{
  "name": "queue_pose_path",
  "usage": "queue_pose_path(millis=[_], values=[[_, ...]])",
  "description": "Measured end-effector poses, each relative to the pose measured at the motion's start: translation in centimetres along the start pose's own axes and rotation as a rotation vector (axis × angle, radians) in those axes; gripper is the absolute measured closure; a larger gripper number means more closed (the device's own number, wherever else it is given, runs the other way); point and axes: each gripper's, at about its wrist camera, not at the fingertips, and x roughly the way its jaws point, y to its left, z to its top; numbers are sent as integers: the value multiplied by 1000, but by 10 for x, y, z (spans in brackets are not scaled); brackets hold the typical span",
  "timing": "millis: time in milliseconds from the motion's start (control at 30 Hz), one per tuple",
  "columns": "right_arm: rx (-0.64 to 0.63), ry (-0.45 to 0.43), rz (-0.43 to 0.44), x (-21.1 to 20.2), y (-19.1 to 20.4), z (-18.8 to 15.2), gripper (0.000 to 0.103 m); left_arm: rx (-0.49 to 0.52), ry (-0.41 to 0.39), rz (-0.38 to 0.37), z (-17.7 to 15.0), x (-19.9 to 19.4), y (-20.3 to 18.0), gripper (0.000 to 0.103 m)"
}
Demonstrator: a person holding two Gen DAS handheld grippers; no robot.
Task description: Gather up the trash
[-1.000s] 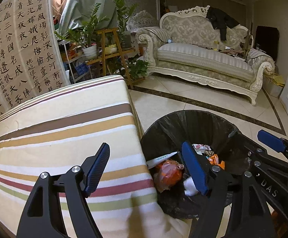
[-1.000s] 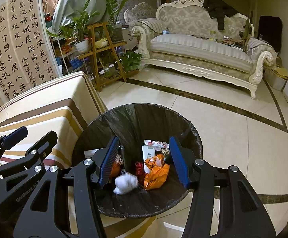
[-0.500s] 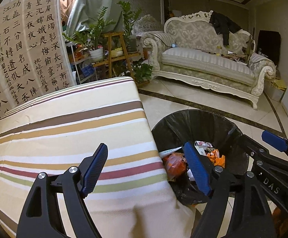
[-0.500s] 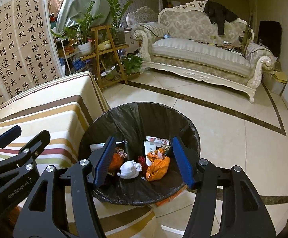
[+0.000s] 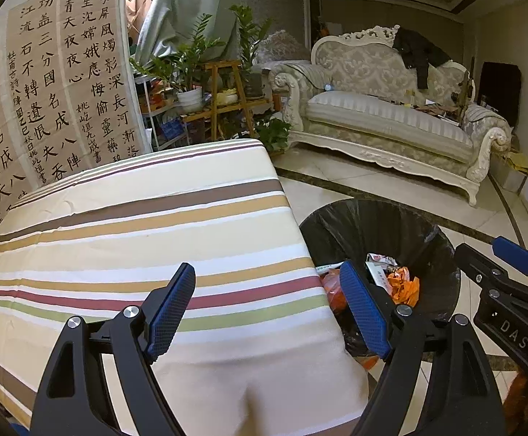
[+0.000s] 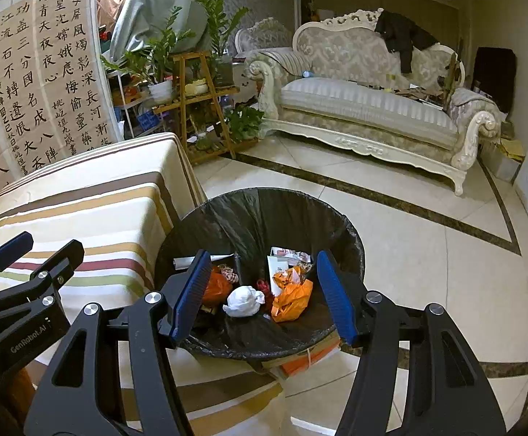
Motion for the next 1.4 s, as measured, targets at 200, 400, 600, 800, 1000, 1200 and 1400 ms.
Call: queue_pose_path(millis=[200, 400, 600, 800, 1000, 1200, 1400], values=[[-2, -5, -1, -2, 0, 0, 44, -1, -11, -1, 1, -4, 2, 24], [-2, -7, -1, -3, 1, 1, 44, -3, -12, -1, 1, -5, 1, 24], [-4, -8, 0, -4, 2, 1, 44, -3, -12, 0, 1, -5, 1, 24], [-2, -7, 0, -4, 2, 1, 44, -3, -13, 0, 1, -5, 1, 24], [-5, -8, 1, -5, 3, 2, 44, -5, -11, -1, 1, -6, 2, 24], [-5, -8, 0, -5, 4, 2, 44, -7, -11, -1, 1, -6, 2, 24], [-4, -8, -1, -5, 4, 2, 44, -6, -11, -2, 1, -6, 3, 24]])
